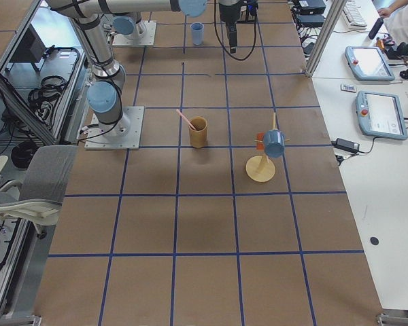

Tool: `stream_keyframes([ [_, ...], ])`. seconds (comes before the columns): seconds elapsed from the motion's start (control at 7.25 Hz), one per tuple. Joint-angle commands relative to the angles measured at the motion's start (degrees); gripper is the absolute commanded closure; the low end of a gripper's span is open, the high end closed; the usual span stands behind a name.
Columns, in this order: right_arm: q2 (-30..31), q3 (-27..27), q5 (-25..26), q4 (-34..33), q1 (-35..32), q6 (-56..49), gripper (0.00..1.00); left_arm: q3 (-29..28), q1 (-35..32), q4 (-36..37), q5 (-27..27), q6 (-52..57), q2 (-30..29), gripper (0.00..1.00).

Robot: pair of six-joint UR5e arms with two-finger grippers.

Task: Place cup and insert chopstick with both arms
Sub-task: 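Grasp the light blue cup with the left gripper while the right approaches the tan cup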

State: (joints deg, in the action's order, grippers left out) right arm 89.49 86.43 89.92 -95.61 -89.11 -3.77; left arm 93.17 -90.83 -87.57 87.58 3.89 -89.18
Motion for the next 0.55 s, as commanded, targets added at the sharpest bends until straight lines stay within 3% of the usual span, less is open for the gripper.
stream_keyframes([
  [0.0, 0.24, -0.03, -0.09, -0.02, -0.01, -0.01, 0.00, 5.24, -0.22, 0.64, -0.21, 0.15, -0.90, 0.00],
  [0.41, 0.42, 0.06, 0.43, 0.16, -0.01, -0.45, 0.00, 18.68, -1.54, 3.09, -0.83, 0.76, -1.53, 0.00],
])
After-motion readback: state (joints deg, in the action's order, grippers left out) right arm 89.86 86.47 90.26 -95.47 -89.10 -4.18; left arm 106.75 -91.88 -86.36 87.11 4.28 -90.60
